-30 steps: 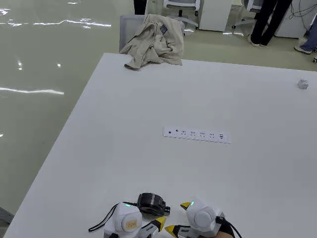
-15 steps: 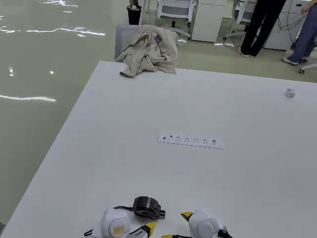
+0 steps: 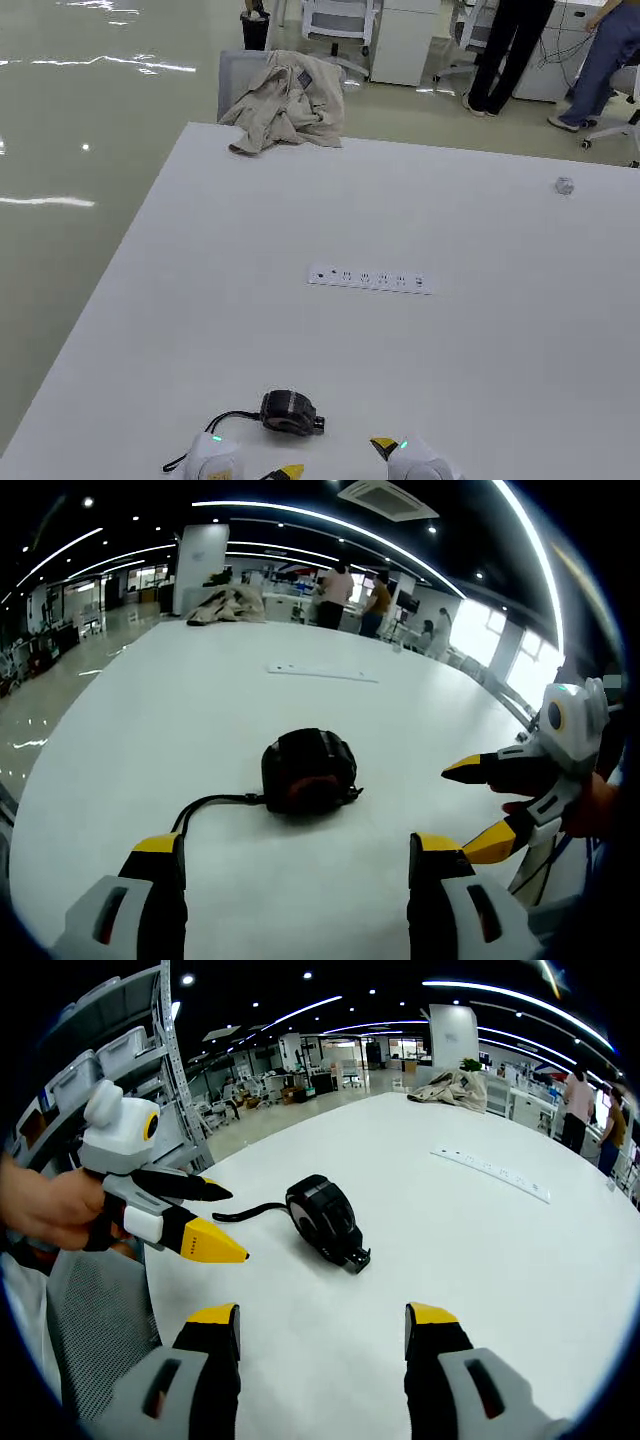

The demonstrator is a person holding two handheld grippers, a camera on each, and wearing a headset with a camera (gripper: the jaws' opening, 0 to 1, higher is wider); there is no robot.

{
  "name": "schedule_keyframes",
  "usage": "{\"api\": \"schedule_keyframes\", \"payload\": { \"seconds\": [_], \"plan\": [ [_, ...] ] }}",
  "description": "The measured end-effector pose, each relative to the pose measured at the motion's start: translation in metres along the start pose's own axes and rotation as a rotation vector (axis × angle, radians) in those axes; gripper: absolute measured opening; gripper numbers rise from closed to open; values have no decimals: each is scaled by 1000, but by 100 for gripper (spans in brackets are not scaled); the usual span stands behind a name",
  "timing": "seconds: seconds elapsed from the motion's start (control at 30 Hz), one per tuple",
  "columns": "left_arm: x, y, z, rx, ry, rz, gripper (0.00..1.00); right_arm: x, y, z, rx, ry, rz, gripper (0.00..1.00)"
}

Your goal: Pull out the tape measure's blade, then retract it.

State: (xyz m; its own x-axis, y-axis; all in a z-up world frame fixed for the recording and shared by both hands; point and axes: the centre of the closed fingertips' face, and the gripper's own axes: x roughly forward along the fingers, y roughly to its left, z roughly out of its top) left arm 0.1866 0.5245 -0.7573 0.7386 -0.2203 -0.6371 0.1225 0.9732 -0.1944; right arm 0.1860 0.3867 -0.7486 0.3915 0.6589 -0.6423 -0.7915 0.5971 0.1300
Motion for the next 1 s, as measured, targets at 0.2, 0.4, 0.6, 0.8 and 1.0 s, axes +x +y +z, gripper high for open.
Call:
{"api": "schedule_keyframes", "payload": {
  "seconds": [0.2,0.4,0.6,0.8,1.0],
  "plan": [
    [-10,-1,-3,17,9,-17,93,-10,11,-7,20,25,-15,75],
    [-20,2,-4,25,7,-20,95,-24,19,-6,45,9,-24,79],
    [-29,4,-11,15,12,-26,97,-38,25,-6,74,-3,-41,81],
    [-42,4,-18,20,19,-30,97,-48,28,-6,97,-3,-54,83],
    [-53,9,-25,13,24,-28,98,-56,37,-3,104,7,-53,87]
  ]
}}
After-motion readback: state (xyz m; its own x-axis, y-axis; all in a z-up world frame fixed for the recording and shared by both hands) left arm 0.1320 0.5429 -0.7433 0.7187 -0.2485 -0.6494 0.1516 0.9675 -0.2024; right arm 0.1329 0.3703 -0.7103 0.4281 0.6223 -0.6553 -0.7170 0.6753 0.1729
